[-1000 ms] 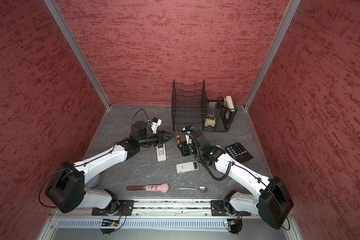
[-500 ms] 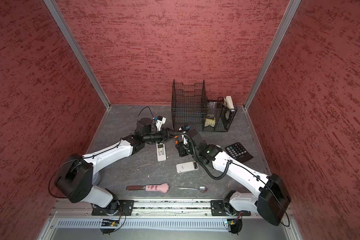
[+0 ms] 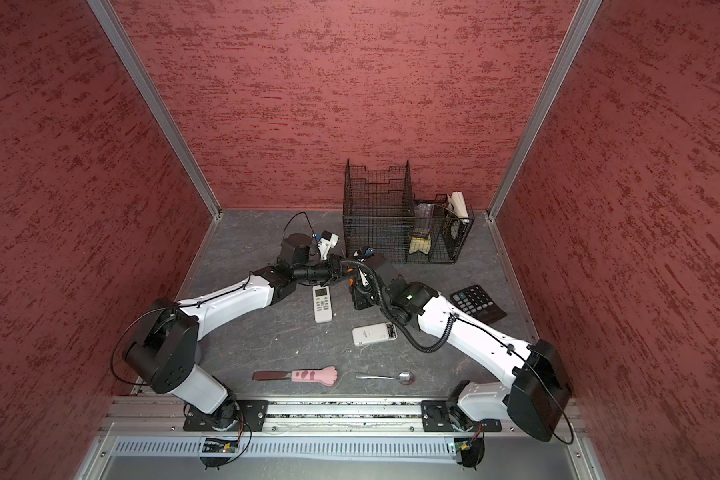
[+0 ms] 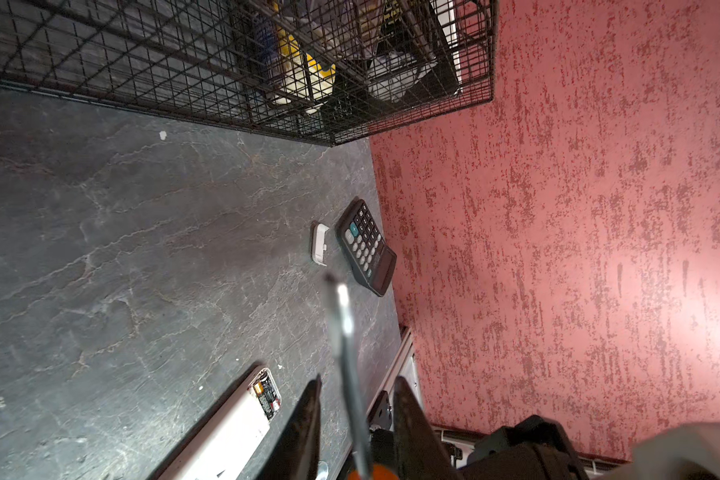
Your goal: Unload the batteries from the remote control
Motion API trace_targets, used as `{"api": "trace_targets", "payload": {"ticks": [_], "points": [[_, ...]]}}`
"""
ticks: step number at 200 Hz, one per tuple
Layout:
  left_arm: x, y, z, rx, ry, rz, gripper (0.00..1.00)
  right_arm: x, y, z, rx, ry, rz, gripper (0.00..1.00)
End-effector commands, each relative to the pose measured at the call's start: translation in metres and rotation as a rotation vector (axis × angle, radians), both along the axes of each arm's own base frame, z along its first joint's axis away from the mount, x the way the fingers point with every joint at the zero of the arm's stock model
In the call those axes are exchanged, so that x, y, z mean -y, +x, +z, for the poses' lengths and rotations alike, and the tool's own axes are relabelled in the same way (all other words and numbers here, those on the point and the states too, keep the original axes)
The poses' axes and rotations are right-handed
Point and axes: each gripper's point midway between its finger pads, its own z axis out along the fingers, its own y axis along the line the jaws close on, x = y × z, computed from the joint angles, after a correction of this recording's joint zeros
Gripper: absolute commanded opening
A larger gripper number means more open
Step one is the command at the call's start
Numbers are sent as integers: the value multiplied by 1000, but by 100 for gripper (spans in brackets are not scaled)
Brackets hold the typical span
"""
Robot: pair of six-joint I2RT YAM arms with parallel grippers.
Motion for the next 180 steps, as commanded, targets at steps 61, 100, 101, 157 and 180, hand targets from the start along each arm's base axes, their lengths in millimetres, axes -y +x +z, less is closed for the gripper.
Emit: {"api": "trace_targets", "payload": {"ticks": [61,100,101,157,180], "points": [[3,6,-2,9,-10,-2,0,4,4,10,34,-22,-36,0],[-2,15,11,19,-65,27,0,7,5,27,70,77,-89,31],[-2,16,11,18,-67,29,0,7,5,28,72,83,-91,31],[-18,31,53,65,-194,90,0,0,11,58,122,299,-154,59],[-30,32,64,82,-228,120,0,6,9,73,147,409,-195,62]]}}
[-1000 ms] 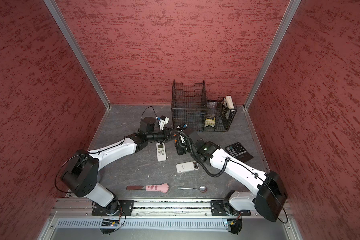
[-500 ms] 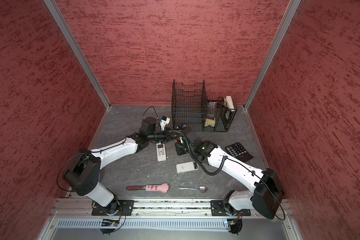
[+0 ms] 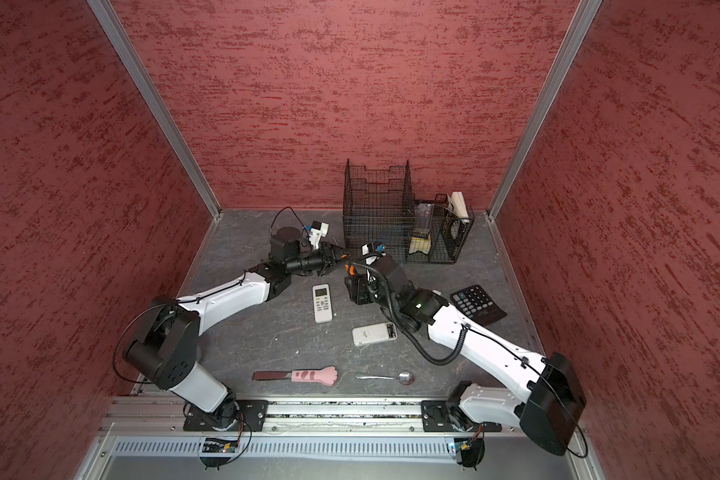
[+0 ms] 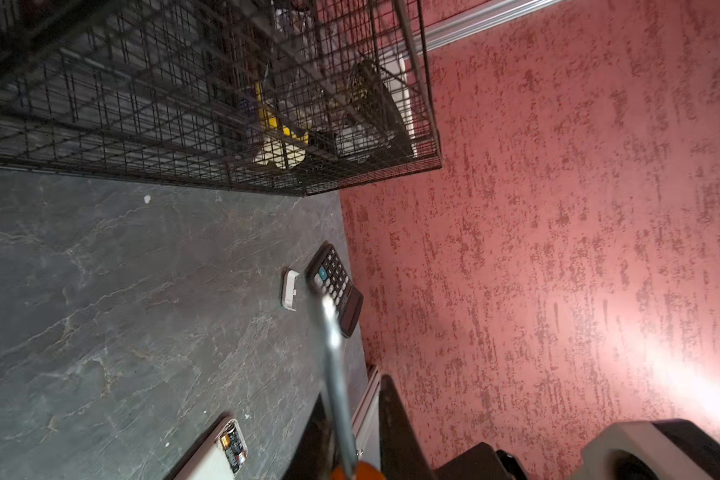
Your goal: Unload the batteries from the remote control
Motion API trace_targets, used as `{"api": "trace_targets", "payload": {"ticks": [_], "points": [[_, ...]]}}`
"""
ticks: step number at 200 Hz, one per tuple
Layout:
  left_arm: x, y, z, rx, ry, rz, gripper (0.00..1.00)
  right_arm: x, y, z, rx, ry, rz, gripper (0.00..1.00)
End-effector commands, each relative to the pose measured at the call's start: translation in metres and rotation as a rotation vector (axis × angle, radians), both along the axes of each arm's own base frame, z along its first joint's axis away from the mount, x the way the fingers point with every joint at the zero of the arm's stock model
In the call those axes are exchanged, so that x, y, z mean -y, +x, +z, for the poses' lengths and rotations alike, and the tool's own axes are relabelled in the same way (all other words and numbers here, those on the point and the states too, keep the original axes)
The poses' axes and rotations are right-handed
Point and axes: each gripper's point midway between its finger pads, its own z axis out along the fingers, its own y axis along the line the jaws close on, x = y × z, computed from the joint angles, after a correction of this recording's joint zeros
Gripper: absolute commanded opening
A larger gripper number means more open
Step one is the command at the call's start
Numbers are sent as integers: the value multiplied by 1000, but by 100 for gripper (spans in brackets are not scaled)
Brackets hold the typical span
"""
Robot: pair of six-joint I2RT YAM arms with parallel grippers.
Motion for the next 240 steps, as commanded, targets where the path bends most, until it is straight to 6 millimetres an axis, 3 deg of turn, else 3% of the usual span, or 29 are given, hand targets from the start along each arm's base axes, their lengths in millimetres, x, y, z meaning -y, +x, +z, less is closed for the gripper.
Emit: {"api": "trace_targets", "payload": {"ticks": [1,33,87,139,240], "points": [[-11,0,32,64,-76,30,0,3,3,33,64,176,-70,62],[-25,1,41,88,-101,75,0,6,-1,47,76,373,-102,60],[-26,1,50,95,-180,86,0,-5,8,50,80,579,-118,59],[-21,-5,53,95,-193,72,0,-15,21,57,107,659,-112,59],[-15,-16,46,78,-193,50,0,-26,44,60,79,737,-72,45]]}}
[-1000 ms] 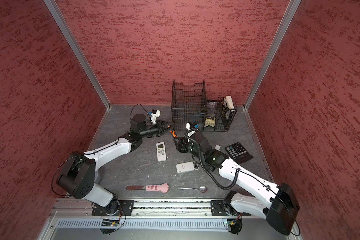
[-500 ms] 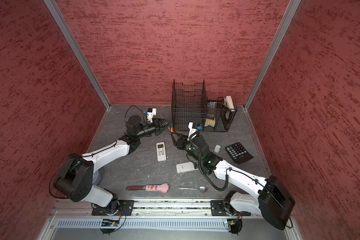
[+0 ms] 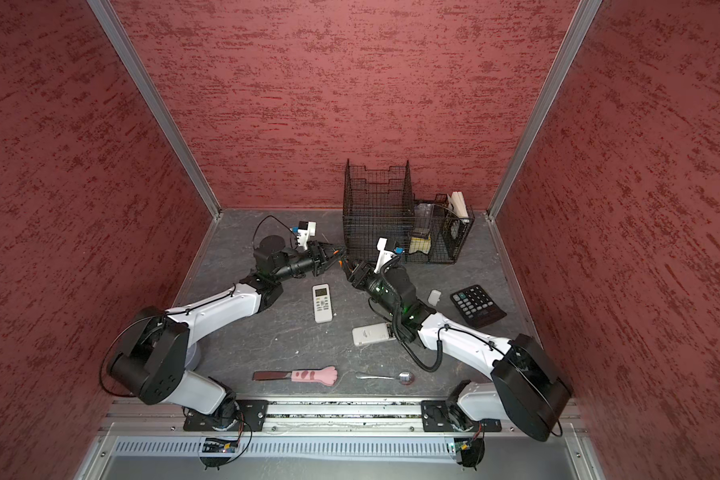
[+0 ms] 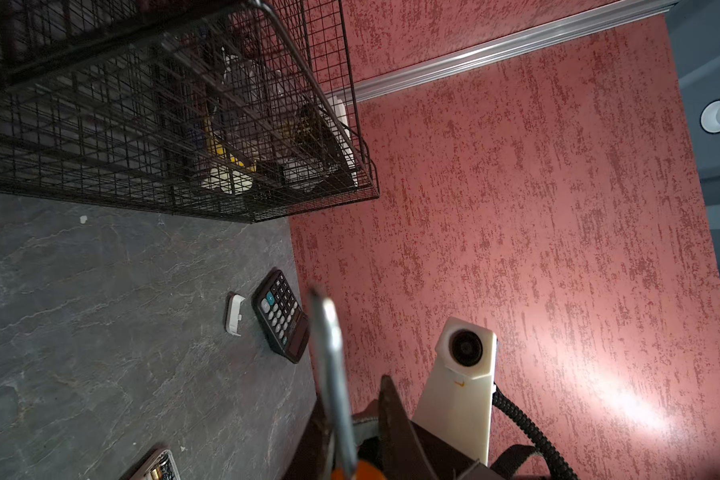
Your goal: Unload the batteries from the remote control
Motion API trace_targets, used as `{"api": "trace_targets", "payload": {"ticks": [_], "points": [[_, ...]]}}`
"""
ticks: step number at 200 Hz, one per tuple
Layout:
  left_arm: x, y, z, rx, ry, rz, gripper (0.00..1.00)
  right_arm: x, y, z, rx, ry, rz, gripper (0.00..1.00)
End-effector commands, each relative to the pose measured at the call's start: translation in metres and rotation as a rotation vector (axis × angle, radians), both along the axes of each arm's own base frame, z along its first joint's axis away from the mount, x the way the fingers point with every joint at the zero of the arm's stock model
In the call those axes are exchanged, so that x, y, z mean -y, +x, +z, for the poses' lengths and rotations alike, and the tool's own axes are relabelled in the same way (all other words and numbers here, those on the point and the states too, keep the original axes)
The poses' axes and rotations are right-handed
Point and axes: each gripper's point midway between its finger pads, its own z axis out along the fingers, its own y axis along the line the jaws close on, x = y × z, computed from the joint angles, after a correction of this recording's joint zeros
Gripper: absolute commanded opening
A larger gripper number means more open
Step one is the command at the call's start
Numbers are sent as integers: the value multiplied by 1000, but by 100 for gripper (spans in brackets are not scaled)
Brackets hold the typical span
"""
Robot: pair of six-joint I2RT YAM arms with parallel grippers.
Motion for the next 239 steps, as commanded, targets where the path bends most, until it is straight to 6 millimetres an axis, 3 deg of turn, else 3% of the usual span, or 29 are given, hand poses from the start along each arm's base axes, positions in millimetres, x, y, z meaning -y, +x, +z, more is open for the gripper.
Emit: {"api": "trace_targets", "payload": {"ticks": [1,97,239], "points": [[0,-4,16,50,-25,-2,0,-8,3,29,36,87,37,45],[-1,-2,17,60,-27,6,0,-19,5,23,1,106,74,40],[-9,6,29,95,-24,36,0,-13,-1,9,-43,109,70,45]]}}
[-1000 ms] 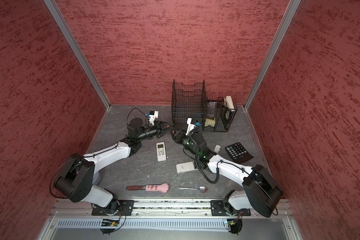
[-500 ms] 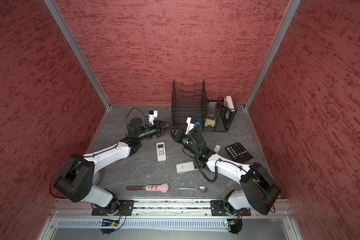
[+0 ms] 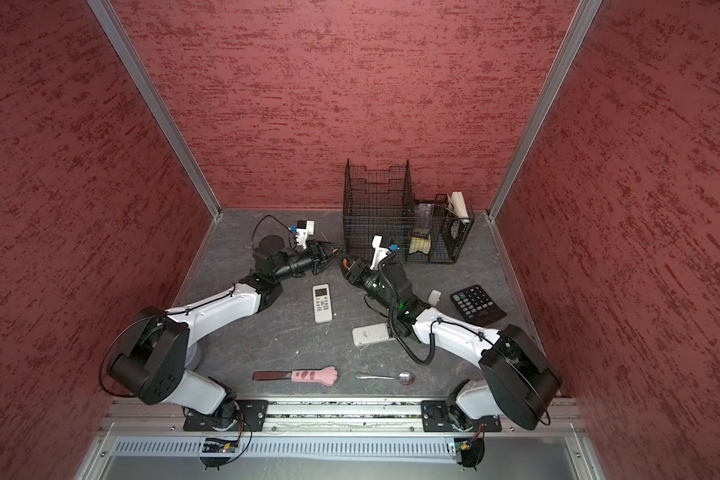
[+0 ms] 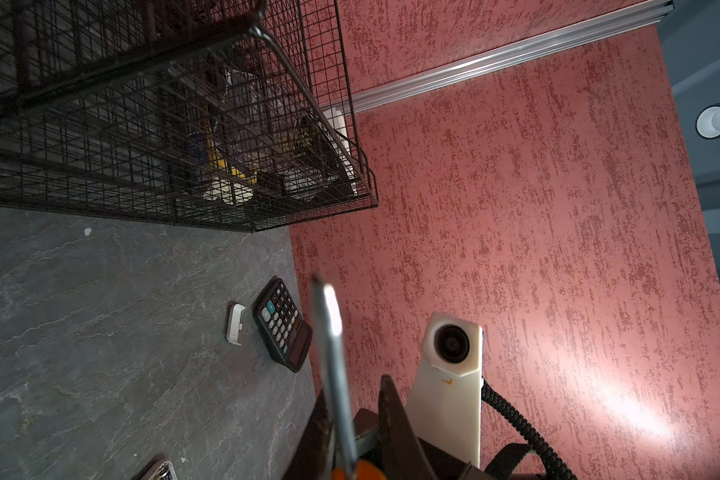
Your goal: Unload the batteries from the remote control
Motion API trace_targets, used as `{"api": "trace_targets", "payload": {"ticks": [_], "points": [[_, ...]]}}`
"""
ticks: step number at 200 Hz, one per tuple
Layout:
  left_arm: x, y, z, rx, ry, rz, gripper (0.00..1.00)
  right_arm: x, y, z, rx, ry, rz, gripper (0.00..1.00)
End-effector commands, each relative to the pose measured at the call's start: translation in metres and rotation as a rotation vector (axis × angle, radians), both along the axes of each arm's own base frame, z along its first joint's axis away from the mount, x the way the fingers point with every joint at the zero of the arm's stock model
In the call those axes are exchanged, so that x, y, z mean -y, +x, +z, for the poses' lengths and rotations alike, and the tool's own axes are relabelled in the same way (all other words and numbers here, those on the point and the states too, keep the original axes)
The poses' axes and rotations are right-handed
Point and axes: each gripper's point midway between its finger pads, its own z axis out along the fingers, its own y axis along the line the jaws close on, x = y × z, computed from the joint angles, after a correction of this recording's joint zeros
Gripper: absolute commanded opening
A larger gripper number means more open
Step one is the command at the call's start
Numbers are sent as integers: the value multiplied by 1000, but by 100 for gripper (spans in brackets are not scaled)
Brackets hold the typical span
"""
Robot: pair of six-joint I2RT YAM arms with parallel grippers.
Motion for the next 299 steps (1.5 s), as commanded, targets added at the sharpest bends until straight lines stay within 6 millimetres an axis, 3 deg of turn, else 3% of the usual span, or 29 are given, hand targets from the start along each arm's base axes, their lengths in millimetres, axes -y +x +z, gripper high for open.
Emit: {"api": "trace_targets", "payload": {"ticks": [1,133,181,215,242,283,299], "points": [[-4,0,27,85,-21,7,0,1,-5,6,-12,43,13,45],[7,-8,23,78,-20,-23,0,-8,2,8,-11,48,20,39],[8,-10,23,79,-17,-29,0,-2,2,8,-5,34,-3,34],[8,-11,19,73,-20,-33,0,1,2,10,1,34,-14,12],[6,-11,17,70,-17,-29,0,1,1,8,1,27,-14,1],[1,-10,14,58,-9,-18,0,0,-1,1,0,-8,-1,0],[-2,-9,12,56,-5,-11,6,3,-3,-3,-2,-33,-7,0]]}}
